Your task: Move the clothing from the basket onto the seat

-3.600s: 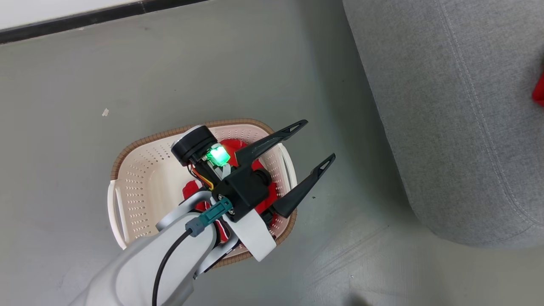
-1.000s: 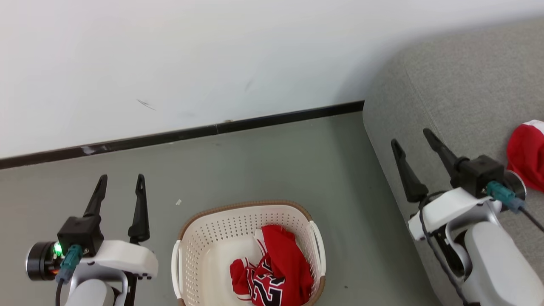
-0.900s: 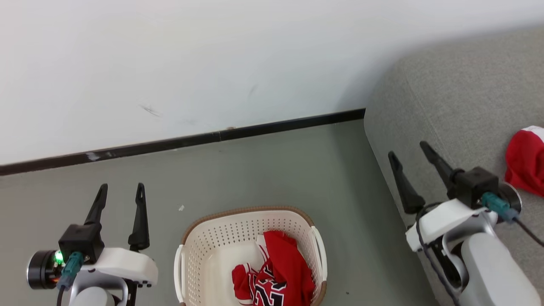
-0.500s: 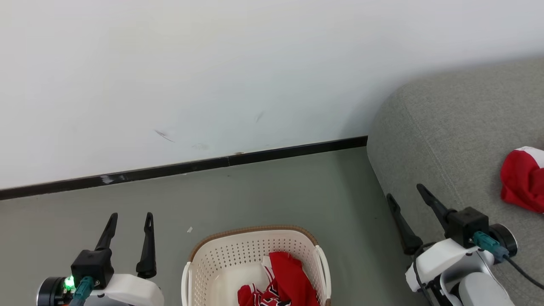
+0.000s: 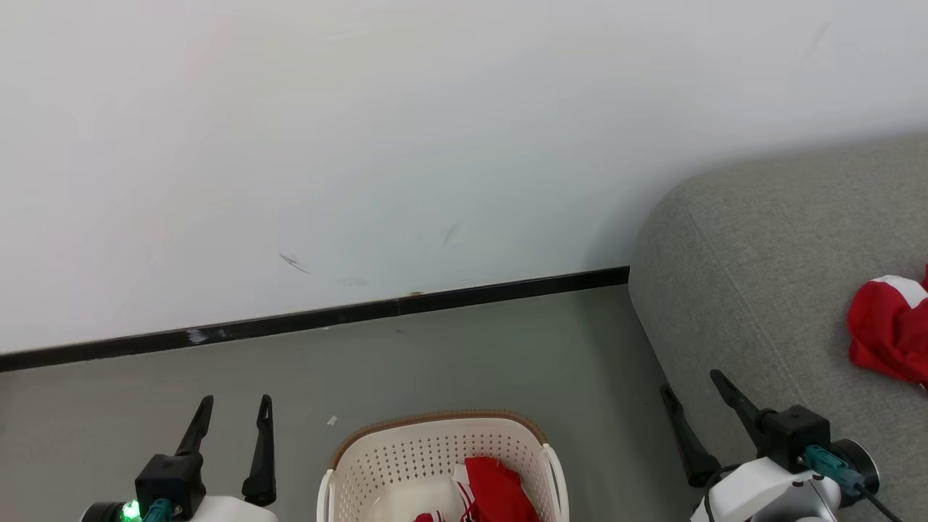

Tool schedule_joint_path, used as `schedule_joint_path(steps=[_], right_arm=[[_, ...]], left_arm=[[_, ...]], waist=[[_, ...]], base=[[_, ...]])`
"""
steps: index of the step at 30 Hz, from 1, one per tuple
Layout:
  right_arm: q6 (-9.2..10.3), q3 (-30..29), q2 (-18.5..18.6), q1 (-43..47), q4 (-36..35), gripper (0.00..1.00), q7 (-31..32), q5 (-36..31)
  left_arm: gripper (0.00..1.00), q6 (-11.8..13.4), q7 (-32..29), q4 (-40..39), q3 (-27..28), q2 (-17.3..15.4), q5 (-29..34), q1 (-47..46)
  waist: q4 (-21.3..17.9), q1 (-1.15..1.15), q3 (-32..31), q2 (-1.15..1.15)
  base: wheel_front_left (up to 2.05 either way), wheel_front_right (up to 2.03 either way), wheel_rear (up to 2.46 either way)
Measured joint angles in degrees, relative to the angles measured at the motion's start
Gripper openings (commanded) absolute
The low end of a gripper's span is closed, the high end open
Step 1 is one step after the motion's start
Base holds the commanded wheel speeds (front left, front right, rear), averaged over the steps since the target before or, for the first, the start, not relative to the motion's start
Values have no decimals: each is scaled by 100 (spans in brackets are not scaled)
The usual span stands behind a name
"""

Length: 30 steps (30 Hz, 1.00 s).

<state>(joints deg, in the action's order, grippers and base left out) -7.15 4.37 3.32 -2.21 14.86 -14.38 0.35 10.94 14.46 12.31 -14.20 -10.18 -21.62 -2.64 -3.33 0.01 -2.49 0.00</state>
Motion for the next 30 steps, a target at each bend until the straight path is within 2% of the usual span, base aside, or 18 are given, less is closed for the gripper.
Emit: schedule_joint_path(steps=[30], right_arm=[[0,-109,-71,211,-516,100,0,-46]], left_arm=[[100,-59,0,-97,285,135,102,120]], waist=[[69,0,83,0]], base=[[0,0,0]])
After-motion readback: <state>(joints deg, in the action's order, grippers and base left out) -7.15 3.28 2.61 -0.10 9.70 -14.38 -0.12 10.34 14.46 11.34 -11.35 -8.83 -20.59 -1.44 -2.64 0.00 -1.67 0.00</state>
